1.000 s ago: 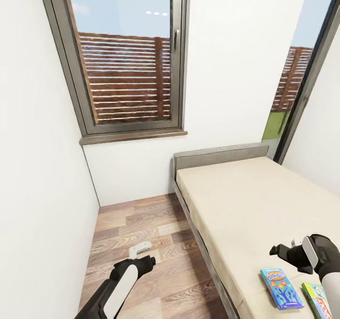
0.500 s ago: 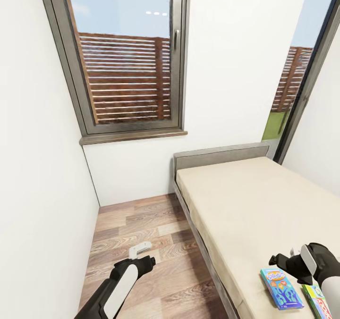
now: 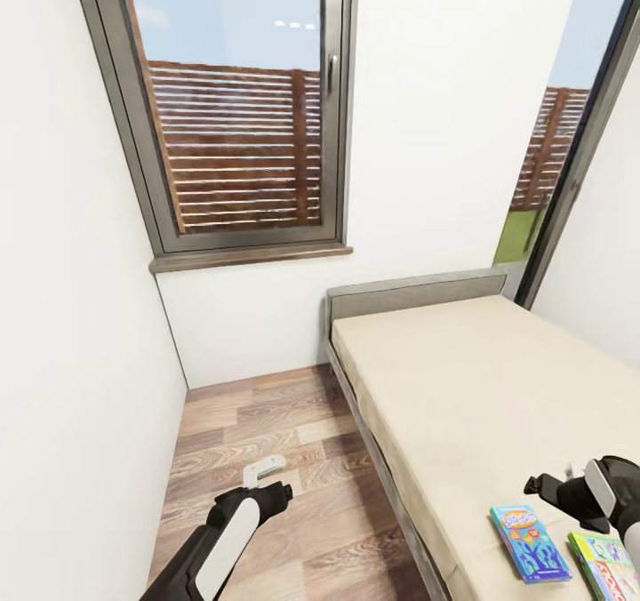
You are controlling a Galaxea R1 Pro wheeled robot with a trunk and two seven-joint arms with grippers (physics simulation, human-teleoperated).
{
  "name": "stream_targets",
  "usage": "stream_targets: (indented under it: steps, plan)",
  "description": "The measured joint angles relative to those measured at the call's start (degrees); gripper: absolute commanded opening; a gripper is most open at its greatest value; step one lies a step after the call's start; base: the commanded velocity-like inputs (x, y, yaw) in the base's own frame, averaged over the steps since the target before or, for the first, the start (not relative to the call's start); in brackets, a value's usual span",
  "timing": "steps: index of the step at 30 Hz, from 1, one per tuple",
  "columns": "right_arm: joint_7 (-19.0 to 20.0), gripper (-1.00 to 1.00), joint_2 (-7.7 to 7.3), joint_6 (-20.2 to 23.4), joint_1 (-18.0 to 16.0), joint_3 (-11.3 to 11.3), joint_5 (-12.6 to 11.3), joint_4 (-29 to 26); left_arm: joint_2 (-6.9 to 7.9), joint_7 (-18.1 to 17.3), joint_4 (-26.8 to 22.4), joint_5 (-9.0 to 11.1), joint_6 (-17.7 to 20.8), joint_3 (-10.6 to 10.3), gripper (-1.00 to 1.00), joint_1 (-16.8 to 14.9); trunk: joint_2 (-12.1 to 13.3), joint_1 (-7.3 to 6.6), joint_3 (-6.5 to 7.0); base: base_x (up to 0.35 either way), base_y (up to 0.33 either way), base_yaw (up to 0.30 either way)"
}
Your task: Put all the toys in the child's room - the three board games (two on the bed and one on the table), the two jigsaw puzzles on the table, and the tennis ball on the table - inside the toy box on the table in the child's room.
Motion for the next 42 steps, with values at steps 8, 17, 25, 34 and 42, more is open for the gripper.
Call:
stream_targets:
  steps: [8,17,25,34,42]
  plan:
    - [0.0,1.00,-0.69,-0.2,-0.1,-0.1,-0.1,0.0,0.00,0.0,0.0,0.0,0.0,0.0,1.00,0.0,0.0,0.00,-0.30,0.000,0.000,0.000]
    - [0.1,1.00,-1.08,-0.2,-0.2,-0.2,-0.2,0.0,0.00,0.0,0.0,0.0,0.0,0.0,1.00,0.0,0.0,0.00,-0.95,0.000,0.000,0.000]
    - [0.3,1.00,-1.39,-0.2,-0.2,-0.2,-0.3,0.0,0.00,0.0,0.0,0.0,0.0,0.0,1.00,0.0,0.0,0.00,-1.65,0.000,0.000,0.000]
    - [0.6,1.00,-1.47,-0.2,-0.2,-0.2,-0.5,0.0,0.00,0.0,0.0,0.0,0.0,0.0,1.00,0.0,0.0,0.00,-2.47,0.000,0.000,0.000]
    - [0.7,1.00,-0.95,-0.3,-0.2,0.0,-0.5,0.0,-0.04,0.0,0.0,0.0,0.0,0.0,1.00,0.0,0.0,0.00,-3.22,0.000,0.000,0.000]
